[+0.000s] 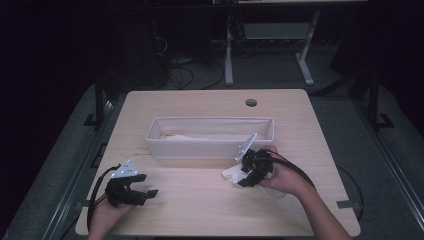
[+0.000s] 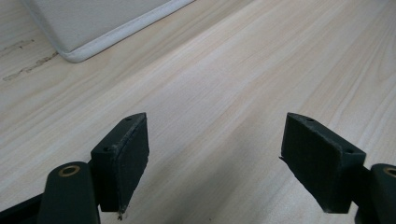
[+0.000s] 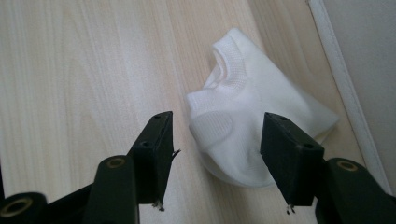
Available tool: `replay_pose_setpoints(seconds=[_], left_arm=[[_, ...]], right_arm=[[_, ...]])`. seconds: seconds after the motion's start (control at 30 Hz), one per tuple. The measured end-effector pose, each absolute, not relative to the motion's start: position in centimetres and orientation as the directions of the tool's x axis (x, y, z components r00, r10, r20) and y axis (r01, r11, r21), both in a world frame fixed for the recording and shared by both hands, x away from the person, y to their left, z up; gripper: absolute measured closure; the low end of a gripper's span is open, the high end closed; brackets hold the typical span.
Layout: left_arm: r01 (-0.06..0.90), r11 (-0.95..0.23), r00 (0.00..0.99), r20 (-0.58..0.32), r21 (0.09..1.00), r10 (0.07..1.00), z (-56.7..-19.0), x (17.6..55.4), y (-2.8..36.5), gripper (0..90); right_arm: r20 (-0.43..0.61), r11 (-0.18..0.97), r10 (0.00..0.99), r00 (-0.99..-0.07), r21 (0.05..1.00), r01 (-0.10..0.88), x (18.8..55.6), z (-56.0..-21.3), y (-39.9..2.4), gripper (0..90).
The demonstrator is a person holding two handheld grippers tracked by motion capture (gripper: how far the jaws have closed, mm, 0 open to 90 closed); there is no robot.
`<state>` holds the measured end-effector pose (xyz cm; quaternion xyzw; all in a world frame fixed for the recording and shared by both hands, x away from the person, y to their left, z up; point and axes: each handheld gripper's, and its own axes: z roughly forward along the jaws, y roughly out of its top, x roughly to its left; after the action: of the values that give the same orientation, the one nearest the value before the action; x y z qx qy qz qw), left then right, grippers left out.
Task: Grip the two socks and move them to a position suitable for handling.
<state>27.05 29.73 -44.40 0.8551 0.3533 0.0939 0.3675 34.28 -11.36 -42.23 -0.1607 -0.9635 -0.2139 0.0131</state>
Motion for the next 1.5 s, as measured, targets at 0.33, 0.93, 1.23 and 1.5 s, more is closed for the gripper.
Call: replay_pose_setpoints(seconds=[0.33, 0.93, 1.23, 1.5], left_arm=[[0.538, -0.478, 0.731, -0.102, 0.694, 0.675, -44.4, 27.0, 29.7, 23.0], [0.541, -0.477, 0.731, -0.107, 0.692, 0.674, -44.5, 27.1, 29.5, 23.0], [0.539, -0.475, 0.731, -0.106, 0.695, 0.674, -44.5, 27.1, 29.7, 23.0], [0.539, -0.469, 0.730, -0.110, 0.700, 0.674, -44.4, 27.0, 29.5, 23.0]], right_arm=[[0.078, 0.886, 0.304, -0.949, 0.343, 0.312, 34.4, -43.9, -10.6, 52.5], [-0.032, 0.895, 0.347, -0.937, 0.310, 0.320, 33.8, -43.8, -9.8, 81.3], [0.038, 0.838, 0.393, -0.919, 0.397, 0.375, 33.5, -41.3, -10.1, 83.1], [0.046, 0.823, 0.400, -0.916, 0.421, 0.381, 30.6, -39.0, -8.8, 83.0]])
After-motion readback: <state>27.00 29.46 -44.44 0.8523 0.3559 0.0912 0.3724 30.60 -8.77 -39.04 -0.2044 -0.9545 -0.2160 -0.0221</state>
